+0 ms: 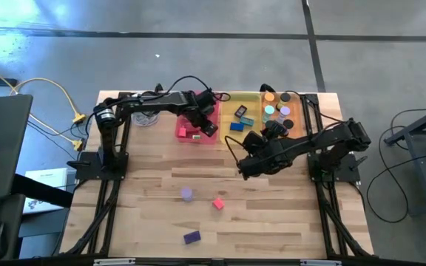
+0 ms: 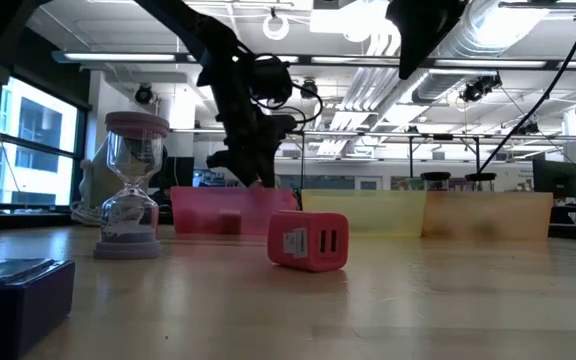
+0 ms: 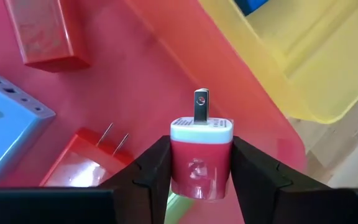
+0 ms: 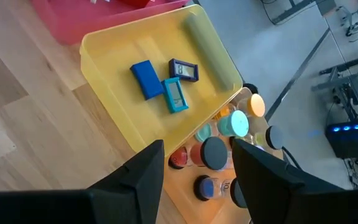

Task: Pick & Place Office items
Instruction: Put the pink white charger adapter into the red bin, then put the violet hourglass into the orange bin

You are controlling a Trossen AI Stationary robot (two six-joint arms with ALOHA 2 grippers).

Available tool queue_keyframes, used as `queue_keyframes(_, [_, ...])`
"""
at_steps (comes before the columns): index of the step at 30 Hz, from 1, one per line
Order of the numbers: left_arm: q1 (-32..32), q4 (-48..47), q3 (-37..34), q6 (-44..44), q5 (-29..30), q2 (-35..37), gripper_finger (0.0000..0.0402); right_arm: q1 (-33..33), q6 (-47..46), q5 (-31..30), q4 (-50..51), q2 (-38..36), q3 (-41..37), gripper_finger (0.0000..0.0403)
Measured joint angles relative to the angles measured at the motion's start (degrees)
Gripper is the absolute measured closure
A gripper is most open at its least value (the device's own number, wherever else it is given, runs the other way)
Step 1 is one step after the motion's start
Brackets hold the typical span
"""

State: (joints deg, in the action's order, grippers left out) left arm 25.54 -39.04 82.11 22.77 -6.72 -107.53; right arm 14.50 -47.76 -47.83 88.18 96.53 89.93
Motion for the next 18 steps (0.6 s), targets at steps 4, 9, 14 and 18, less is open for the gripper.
queue_keyframes(4, [0.00,-0.34,0.00,-1.50,1.30,0.00,0.0247,0.00,0.02,0.02,-0.02,0.00,0.00,0.0225])
queue_keyframes(9, [0.00,-0.38,0.02,-3.75,4.35,0.00,0.0230,0.00,0.02,0.39,-0.04,0.00,0.00,0.0225])
queue_keyframes(14, [0.18,-1.65,0.01,1.05,4.07,0.00,0.0216,0.00,0.02,0.42,-0.04,0.00,0.00,0.0225])
queue_keyframes(18, [0.18,-2.82,0.01,1.10,4.03,0.21,0.0200,0.00,0.01,0.42,-0.04,0.00,0.00,0.0225])
